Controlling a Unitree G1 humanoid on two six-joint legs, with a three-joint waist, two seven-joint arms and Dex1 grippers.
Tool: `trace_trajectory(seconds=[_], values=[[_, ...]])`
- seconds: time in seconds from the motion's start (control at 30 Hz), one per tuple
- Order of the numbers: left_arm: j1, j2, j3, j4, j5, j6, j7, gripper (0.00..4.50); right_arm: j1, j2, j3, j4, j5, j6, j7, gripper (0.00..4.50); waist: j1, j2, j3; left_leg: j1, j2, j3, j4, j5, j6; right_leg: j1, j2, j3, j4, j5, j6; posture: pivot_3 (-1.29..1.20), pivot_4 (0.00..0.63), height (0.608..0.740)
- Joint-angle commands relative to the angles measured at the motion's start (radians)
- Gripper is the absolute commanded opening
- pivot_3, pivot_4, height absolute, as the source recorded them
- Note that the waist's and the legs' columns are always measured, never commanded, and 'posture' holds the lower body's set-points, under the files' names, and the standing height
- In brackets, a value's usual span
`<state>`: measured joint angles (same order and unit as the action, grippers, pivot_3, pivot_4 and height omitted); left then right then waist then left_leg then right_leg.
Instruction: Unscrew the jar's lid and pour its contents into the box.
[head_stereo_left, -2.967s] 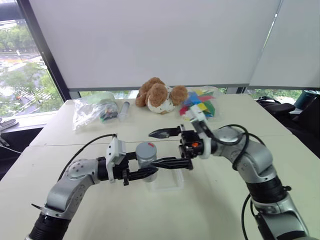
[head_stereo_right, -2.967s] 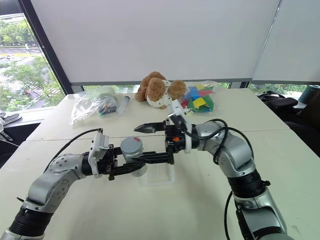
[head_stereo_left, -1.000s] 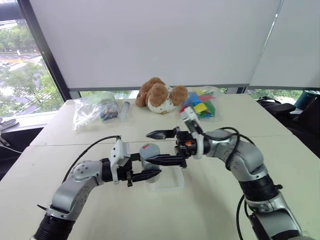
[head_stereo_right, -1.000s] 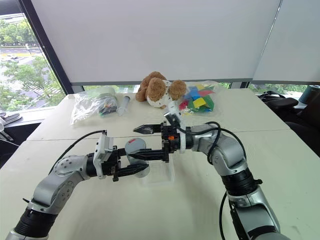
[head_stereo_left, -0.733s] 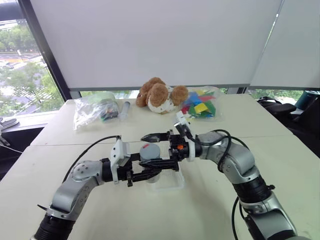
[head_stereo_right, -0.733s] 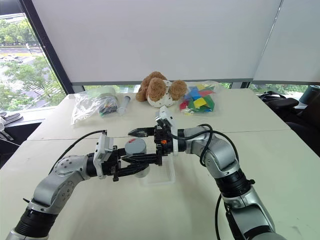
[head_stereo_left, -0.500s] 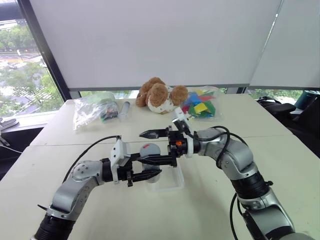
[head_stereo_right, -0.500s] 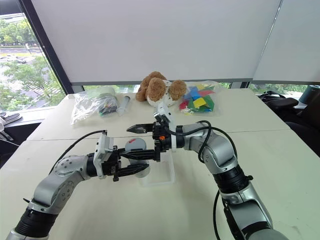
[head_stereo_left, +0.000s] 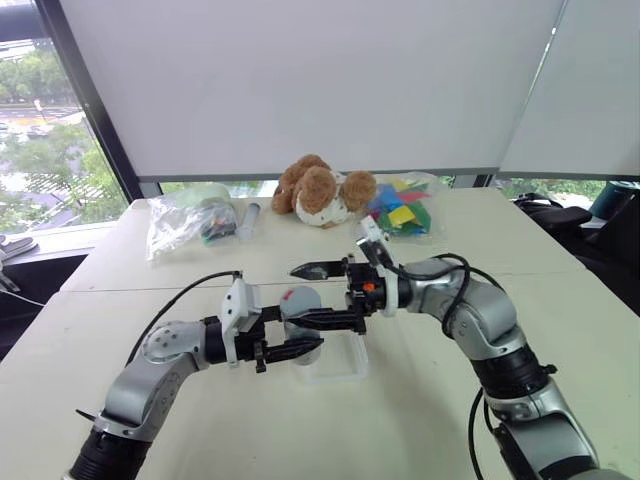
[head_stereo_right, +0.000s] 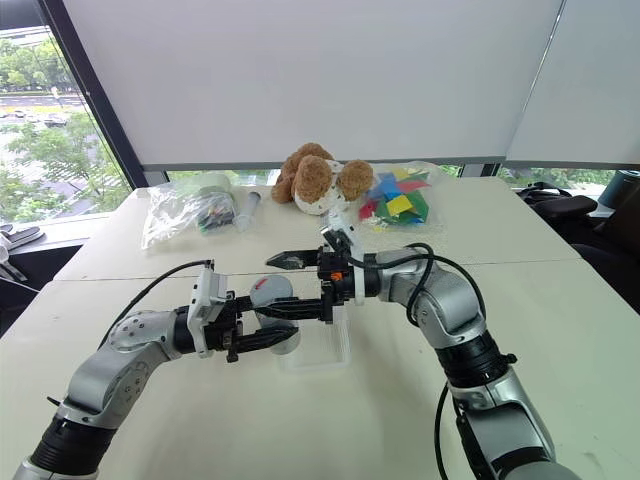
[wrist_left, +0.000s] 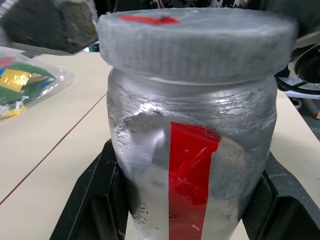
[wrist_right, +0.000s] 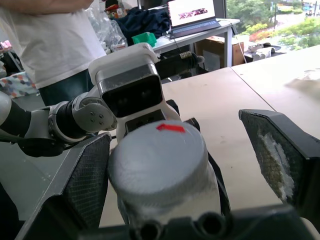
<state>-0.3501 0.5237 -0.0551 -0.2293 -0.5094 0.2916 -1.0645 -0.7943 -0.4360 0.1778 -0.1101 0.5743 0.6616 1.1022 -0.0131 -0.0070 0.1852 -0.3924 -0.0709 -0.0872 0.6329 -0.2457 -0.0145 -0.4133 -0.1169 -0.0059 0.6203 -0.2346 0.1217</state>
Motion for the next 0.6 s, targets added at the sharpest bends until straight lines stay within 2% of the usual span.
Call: trace_trajectory(seconds=[0.03,0.6], values=[[-0.012,0.003,0.013,-0.018,-0.008,-0.017,-0.004,2.14,-0.002,-0.010,-0.039,-0.022,0.025,-0.005,0.009,4.46,-0.001,0.000,0.000,0.000,0.000,0.000,0.000,0.000,0.000,0.000,0.000,0.000,0.000,0.000,0.000,0.00,0.150,0.740],[-0.002,0.007,0.017,-0.026,-0.009,-0.015,0.000,2.14,-0.021,-0.010,-0.052,-0.083,0.104,0.042,0.041,4.46,0.000,0.000,0.000,0.000,0.000,0.000,0.000,0.000,0.000,0.000,0.000,0.000,0.000,0.000,0.000,0.00,0.150,0.740]])
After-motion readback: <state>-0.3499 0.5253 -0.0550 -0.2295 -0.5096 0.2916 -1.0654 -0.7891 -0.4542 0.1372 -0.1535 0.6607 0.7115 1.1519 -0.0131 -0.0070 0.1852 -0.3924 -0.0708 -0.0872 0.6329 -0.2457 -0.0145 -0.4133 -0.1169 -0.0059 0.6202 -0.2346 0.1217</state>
